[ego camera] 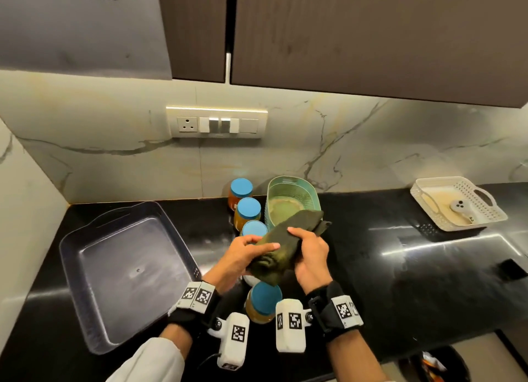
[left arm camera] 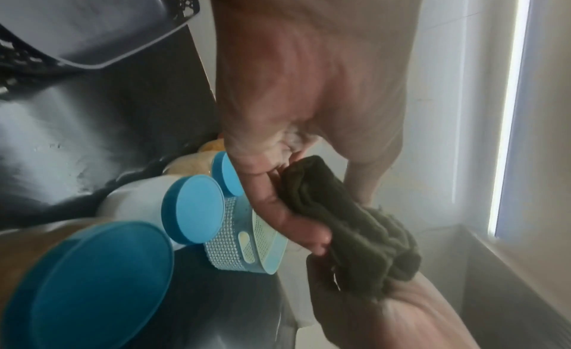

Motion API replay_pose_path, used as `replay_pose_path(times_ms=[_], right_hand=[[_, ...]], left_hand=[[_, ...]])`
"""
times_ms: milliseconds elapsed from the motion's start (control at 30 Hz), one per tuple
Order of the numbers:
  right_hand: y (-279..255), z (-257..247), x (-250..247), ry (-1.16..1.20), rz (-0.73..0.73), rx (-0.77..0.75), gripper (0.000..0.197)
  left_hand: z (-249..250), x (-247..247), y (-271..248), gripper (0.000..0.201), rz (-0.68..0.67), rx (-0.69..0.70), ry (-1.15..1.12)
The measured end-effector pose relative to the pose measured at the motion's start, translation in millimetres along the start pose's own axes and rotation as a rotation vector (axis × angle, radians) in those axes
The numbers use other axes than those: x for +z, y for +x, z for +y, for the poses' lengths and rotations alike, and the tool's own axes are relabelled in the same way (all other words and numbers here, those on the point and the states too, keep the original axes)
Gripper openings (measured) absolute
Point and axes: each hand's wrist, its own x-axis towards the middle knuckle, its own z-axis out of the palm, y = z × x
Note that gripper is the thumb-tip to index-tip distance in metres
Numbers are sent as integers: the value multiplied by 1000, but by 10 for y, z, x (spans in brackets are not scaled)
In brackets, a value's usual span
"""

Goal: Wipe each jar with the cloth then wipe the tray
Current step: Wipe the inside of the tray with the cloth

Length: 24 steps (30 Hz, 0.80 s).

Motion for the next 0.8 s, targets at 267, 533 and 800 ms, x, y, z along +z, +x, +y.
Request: replay_pose_path(times_ms=[267,533,800], right_hand=[[498,-118,158,-82,212,-326,36],[1082,-633,548,-781,254,-753,42],[1118,3,925,-1265,-303,-267,60]], left_hand=[[-58,270,221,37,-3,-2,39],[-48,69,512,25,42,22,141],[-282,-787,464,16,273,-1,247]])
